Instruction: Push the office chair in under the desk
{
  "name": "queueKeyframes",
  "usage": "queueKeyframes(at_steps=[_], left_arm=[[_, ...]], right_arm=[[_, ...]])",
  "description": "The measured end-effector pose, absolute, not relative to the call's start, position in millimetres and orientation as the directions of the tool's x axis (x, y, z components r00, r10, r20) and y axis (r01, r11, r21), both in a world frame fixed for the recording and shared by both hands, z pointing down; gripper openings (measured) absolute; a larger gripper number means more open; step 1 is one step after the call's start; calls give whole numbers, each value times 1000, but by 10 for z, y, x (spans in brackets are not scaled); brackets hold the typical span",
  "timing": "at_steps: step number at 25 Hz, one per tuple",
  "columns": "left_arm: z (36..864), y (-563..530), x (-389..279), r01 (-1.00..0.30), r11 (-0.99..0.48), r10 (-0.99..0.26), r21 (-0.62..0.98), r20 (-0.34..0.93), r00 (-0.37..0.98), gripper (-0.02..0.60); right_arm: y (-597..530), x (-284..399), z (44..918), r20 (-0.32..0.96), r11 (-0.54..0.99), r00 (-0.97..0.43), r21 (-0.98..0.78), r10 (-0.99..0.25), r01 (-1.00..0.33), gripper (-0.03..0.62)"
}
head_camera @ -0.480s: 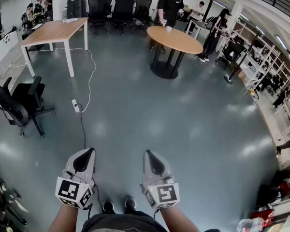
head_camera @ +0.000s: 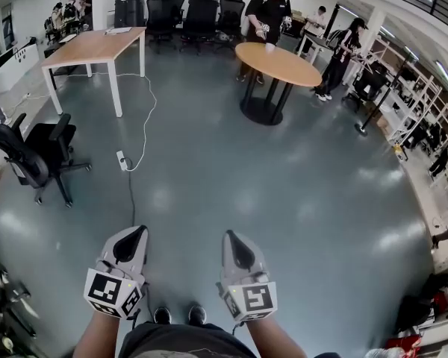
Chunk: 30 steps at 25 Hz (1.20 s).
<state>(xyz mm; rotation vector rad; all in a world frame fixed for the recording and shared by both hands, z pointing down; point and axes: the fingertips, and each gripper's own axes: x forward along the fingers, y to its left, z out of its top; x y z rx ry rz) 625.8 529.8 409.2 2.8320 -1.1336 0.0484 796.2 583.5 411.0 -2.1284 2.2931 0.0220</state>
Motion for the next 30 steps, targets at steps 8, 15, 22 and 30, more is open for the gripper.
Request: queueKeyframes(at_steps=[8, 15, 22, 30], left_arm=[[4004, 5358, 6356, -736, -674, -732, 66, 78, 677, 17], [4144, 5124, 6073, -758, -649, -754, 63, 70, 653, 17], [4254, 4664, 5710, -720, -690, -718, 69, 63, 693, 17], [4259, 3776, 4488, -703, -705, -698, 93, 80, 711, 17]], right_arm=[[5771, 8298, 4016, -75, 104, -94, -142, -993, -984, -9], [5634, 8057, 4194, -40, 145, -141, -127, -989, -981, -9], [5298, 7706, 4350, -14, 95, -94, -108, -995, -990, -9], [4516, 6745, 4438, -3, -13, 13, -141, -1000, -990, -9]])
